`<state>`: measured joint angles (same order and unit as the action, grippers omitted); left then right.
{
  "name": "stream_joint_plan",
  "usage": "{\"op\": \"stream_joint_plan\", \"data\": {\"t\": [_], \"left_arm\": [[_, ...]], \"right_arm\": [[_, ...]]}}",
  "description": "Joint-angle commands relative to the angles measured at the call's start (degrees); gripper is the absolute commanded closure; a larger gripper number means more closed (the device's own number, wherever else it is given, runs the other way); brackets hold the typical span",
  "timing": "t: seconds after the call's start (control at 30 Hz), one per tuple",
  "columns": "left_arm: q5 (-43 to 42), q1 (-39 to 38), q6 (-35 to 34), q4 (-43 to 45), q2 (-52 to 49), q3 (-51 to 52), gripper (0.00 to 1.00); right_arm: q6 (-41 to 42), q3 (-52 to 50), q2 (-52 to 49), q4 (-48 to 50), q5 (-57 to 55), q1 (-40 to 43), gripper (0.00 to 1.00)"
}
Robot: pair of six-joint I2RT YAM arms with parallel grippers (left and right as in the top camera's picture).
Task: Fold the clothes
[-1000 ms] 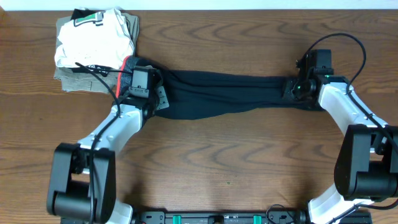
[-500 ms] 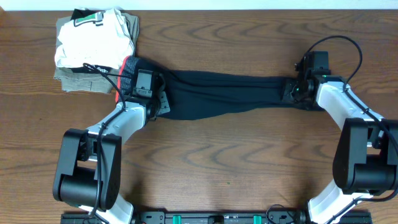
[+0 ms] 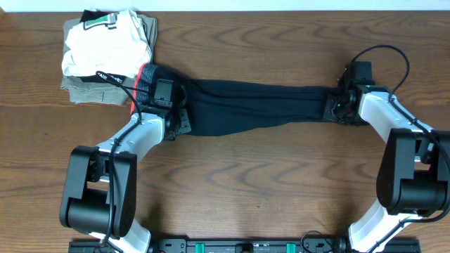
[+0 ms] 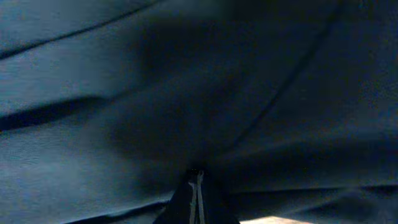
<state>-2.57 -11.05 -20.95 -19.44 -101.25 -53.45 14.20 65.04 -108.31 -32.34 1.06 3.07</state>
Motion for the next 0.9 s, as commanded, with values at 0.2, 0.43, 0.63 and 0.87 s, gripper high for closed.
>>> {"op": "stream_joint_plan", "data": {"t": [0.2,0.43,0.63,0.87], "left_arm": [[0.6,0.0,-2.6,-4.9,-1.0,0.3,0.94],[0.2,-0.1,-5.4,-8.5,-0.7,0.3,0.94],[0.1,-2.1,-6.0,-11.3,2.4,0.3,0.94],[0.1,-7.5,-7.9,-13.8,12.0,0.3,0.94]], "right_arm": [[1.6,0.8,-0.6,-2.8,-2.8,4.1,0.99],[3.6,0.8,-0.6,-5.3,-3.9,5.7,0.99],[5.6,0.8,-0.5,-7.3,-7.0,6.1,0.99],[8.2,0.8,-0.4,-9.3,-9.0,6.1,0.99]]}}
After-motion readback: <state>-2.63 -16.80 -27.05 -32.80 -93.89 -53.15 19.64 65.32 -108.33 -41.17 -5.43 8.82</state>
